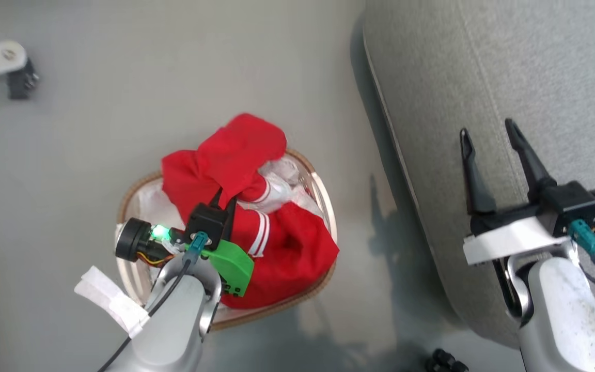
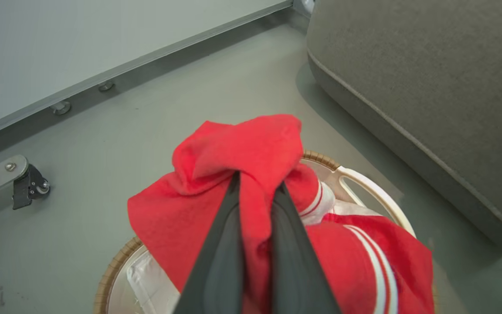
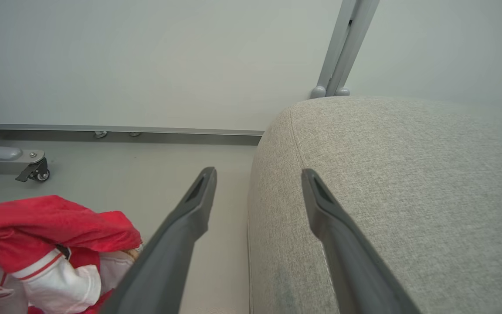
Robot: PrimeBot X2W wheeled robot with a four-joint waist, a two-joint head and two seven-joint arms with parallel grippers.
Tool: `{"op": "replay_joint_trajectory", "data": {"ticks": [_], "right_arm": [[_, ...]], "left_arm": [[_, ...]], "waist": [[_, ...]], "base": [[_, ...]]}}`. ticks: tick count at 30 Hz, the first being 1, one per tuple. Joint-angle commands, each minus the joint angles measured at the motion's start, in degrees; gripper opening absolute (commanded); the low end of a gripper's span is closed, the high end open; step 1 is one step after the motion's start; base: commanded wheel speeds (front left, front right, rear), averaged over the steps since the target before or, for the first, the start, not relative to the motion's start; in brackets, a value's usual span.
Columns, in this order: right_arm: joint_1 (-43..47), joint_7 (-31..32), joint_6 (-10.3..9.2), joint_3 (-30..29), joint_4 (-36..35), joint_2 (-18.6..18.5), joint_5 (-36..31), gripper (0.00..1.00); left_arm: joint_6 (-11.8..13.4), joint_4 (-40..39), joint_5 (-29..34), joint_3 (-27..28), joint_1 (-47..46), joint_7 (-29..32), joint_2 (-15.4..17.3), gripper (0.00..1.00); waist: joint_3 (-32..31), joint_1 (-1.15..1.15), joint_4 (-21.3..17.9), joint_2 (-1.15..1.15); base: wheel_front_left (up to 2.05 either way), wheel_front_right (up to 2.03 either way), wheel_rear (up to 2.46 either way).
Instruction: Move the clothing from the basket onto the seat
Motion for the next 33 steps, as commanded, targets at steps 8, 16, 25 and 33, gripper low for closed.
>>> {"op": "replay_joint_trajectory", "data": {"ticks": [8,16,25,33], "right_arm": [[7.5,-0.1,-0.04,-1.3,1.5,-0.3,-2.1,1.0],[13.3,-0.1,-0.04,-2.5,2.4,-0.3,-3.1,1.0],[15.8,-0.1,-0.04,-1.9,2.2,-0.2,-3.2,1.0],[14.3,-0.1,-0.04,1.8,2.4,-0.2,-4.0,1.0]], "left_arm": [[-1.9,-8.3,1.1,-1.1,2.7,-0.1,0.9,0.0],[-3.9,-11.6,2.2,-2.9,-0.9,-0.1,2.6,0.0],[-5.2,-12.6,2.9,-4.4,-9.2,1.1,2.9,0.0],[-5.9,-13.0,2.5,-6.1,-15.7,2.2,2.0,0.0]], "waist": [[-20.2,0.0,6.6,0.0],[-29.3,0.0,8.1,0.0],[-33.5,0.0,9.2,0.0],[-34.6,0.0,9.7,0.0]], "base": [[0.0,0.0,0.0],[0.0,0.0,0.0],[0.0,0.0,0.0],[0.0,0.0,0.0]]}}
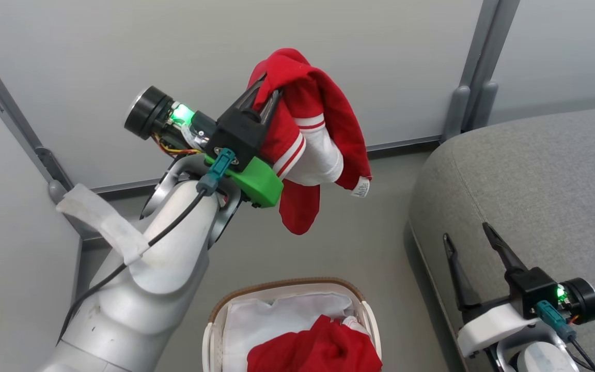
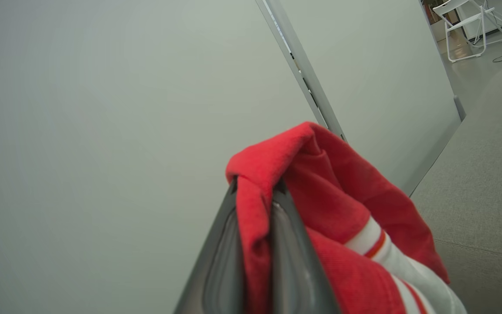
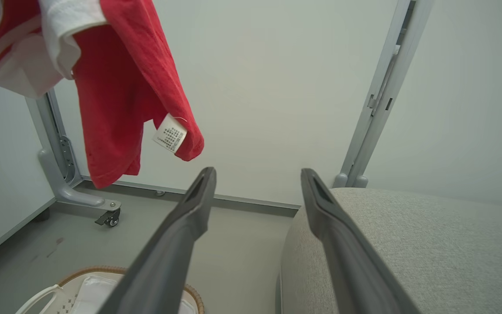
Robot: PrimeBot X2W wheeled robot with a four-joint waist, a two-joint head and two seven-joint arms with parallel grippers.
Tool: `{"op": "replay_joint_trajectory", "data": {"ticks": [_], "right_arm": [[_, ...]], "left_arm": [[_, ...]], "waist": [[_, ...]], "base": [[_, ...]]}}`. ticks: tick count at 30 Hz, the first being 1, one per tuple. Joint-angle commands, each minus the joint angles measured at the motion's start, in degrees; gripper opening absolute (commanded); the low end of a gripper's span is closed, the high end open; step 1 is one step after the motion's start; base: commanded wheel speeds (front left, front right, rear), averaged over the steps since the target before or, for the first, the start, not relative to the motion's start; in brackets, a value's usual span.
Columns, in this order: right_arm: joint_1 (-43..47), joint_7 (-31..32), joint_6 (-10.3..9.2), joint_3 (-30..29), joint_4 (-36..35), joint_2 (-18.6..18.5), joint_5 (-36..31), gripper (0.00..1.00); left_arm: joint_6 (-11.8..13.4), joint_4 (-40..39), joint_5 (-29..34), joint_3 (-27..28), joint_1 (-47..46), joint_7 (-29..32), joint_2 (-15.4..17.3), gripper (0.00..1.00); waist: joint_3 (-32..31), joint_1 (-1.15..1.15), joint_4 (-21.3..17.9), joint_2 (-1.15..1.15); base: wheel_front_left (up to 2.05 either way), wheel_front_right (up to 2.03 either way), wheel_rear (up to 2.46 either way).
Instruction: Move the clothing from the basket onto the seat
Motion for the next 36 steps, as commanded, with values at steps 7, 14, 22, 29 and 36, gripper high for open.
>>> {"op": "replay_joint_trajectory", "data": {"ticks": [7,14,22,29,36], "right_arm": [[-5.3,-0.1,-0.04,5.1,1.7,-0.2,-0.9,1.0],[-12.9,-0.1,-0.04,9.2,6.2,-0.2,-3.6,1.0],[-19.6,-0.1,-0.04,8.7,12.9,-0.2,-5.3,0.45],[-21.5,-0.1,-0.04,7.6,14.4,-0.2,-3.5,0.0],[-22.5,-0.1,-0.04,7.2,14.1,-0.2,-3.8,0.0]], "left_arm": [[-0.5,-1.6,-1.1,-2.8,-3.4,1.3,-1.0,0.0],[-0.9,-4.3,-2.8,-6.6,-1.7,2.7,-1.7,0.0],[-0.9,-6.9,-4.4,-8.6,0.3,3.3,-1.5,0.0],[0.4,-6.8,-6.3,-7.5,2.6,2.6,-0.4,0.0],[2.1,-5.8,-7.6,-6.5,5.3,1.1,0.1,0.0]], "waist": [[-0.8,0.01,0.7,0.0],[-0.6,0.01,1.7,0.0],[-0.3,0.01,3.0,0.0],[0.0,0.01,2.7,0.0],[0.1,0.01,1.4,0.0]], "base": [[0.0,0.0,0.0],[0.0,0.0,0.0],[0.0,0.0,0.0],[0.0,0.0,0.0],[0.0,0.0,0.0]]}}
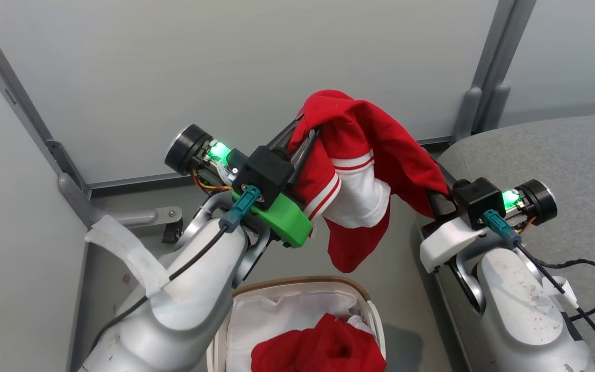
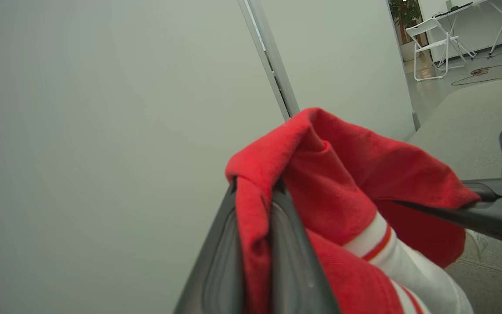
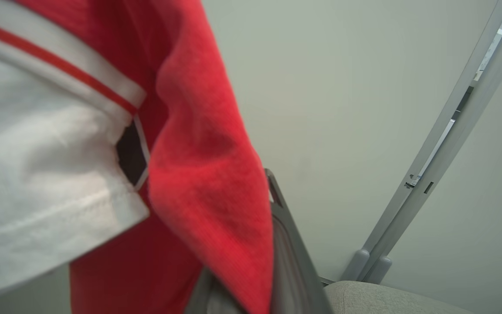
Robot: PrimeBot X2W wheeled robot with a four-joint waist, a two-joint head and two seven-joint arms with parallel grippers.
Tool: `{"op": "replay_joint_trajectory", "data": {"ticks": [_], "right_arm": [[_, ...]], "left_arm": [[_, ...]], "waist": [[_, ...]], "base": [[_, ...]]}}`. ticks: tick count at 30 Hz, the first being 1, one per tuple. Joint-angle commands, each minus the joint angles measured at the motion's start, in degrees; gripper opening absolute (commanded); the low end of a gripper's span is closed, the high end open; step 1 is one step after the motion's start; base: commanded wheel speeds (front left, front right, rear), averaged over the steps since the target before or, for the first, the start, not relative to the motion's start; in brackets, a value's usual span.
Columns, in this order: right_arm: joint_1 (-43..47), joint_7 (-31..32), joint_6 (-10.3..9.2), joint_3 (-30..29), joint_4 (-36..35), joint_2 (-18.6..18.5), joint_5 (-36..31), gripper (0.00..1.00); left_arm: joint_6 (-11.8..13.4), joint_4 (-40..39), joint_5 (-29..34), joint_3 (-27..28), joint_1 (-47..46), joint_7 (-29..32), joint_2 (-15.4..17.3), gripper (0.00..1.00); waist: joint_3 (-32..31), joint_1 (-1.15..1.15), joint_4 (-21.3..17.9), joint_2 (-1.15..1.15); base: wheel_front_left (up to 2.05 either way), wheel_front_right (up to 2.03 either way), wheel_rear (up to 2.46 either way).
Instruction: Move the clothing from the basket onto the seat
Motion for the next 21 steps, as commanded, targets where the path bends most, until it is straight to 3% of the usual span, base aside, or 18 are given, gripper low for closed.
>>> {"op": "replay_joint_trajectory", "data": {"ticks": [1,4,6,7,8,21], "right_arm": [[-0.6,-0.1,-0.04,-0.1,-0.2,-0.2,-0.1,0.0],[-1.1,-0.1,-0.04,-0.1,-0.6,-0.2,-0.2,0.0],[-1.5,-0.1,-0.04,-0.3,-1.0,-0.2,-0.3,0.0],[-1.5,-0.1,-0.04,-0.5,-1.2,-0.2,-0.3,0.0],[-1.6,-0.1,-0.04,-0.7,-1.4,-0.2,-0.4,0.0],[-2.3,-0.1,-0.06,-6.2,-3.9,-0.4,-4.9,0.0]], "left_arm": [[0.7,0.3,-0.4,0.5,1.3,-0.7,0.2,0.0],[1.4,0.7,-1.5,0.8,2.6,-1.6,-0.2,0.03],[1.4,0.9,-2.8,1.1,4.1,-2.3,-0.5,0.42],[1.0,1.0,-3.4,1.1,4.9,-2.6,-0.7,0.79],[0.8,1.1,-3.8,1.1,5.4,-2.9,-0.8,1.0],[-0.3,3.1,-7.9,3.9,17.4,-3.7,-1.6,1.0]], "waist": [[0.1,0.0,-0.5,0.0],[0.1,0.0,-0.9,0.0],[0.3,0.0,-1.2,0.0],[0.4,0.0,-1.4,0.0],[0.5,0.0,-1.5,0.0],[1.4,0.0,-4.4,0.0]], "base": [[0.0,0.0,0.0],[0.0,0.0,0.0],[0.0,0.0,0.0],[0.0,0.0,0.0],[0.0,0.0,0.0],[0.0,0.0,0.0]]}}
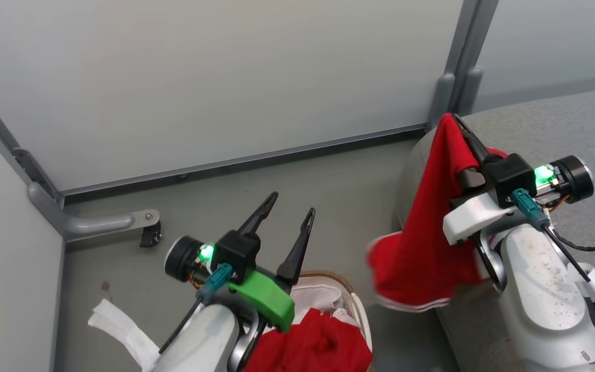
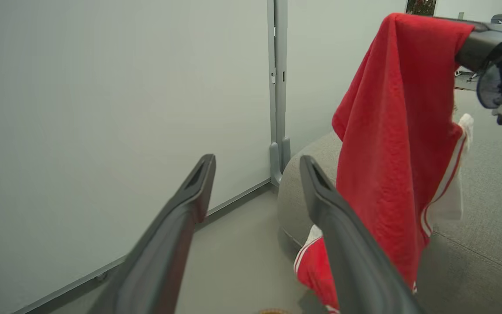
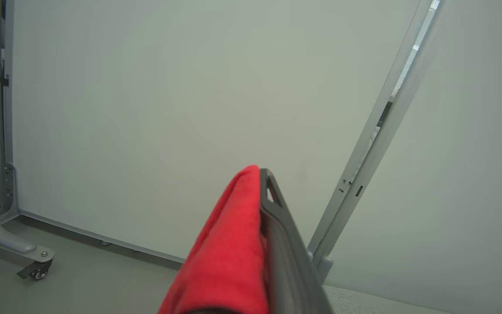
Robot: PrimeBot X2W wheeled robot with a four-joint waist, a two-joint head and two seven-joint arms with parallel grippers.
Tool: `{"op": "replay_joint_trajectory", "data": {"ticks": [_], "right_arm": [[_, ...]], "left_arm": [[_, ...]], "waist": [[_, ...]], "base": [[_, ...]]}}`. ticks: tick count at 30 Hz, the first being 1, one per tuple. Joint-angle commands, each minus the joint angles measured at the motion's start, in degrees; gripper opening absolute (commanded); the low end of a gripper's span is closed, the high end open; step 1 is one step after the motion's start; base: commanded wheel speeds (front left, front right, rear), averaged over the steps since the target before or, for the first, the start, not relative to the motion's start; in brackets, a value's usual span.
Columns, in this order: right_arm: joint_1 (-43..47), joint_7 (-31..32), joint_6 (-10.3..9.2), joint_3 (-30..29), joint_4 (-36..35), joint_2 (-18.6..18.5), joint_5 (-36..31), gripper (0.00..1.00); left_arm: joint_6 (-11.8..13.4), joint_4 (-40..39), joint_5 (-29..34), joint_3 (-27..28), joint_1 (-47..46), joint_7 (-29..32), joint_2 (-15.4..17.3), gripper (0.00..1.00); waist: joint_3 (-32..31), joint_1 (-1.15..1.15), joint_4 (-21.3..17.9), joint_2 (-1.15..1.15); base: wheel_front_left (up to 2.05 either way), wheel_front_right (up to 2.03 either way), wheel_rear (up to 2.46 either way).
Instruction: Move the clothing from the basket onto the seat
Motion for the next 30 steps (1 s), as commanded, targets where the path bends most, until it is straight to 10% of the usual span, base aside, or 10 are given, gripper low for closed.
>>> {"op": "replay_joint_trajectory", "data": {"ticks": [1,30], "right_arm": [[-0.1,-0.1,-0.08,-0.5,-0.5,-0.6,-0.6,0.0],[-1.8,-0.1,-0.08,-7.1,-1.3,-6.0,0.2,0.0]], "left_arm": [[0.0,-0.3,-0.3,0.5,2.0,-0.2,-0.3,1.0],[1.0,-4.0,-1.1,-0.8,7.9,-0.2,-1.0,1.0]], "waist": [[0.2,0.0,-0.9,0.0],[4.8,0.0,-20.9,0.0]], "base": [[0.0,0.0,0.0],[0.0,0.0,0.0]]}}
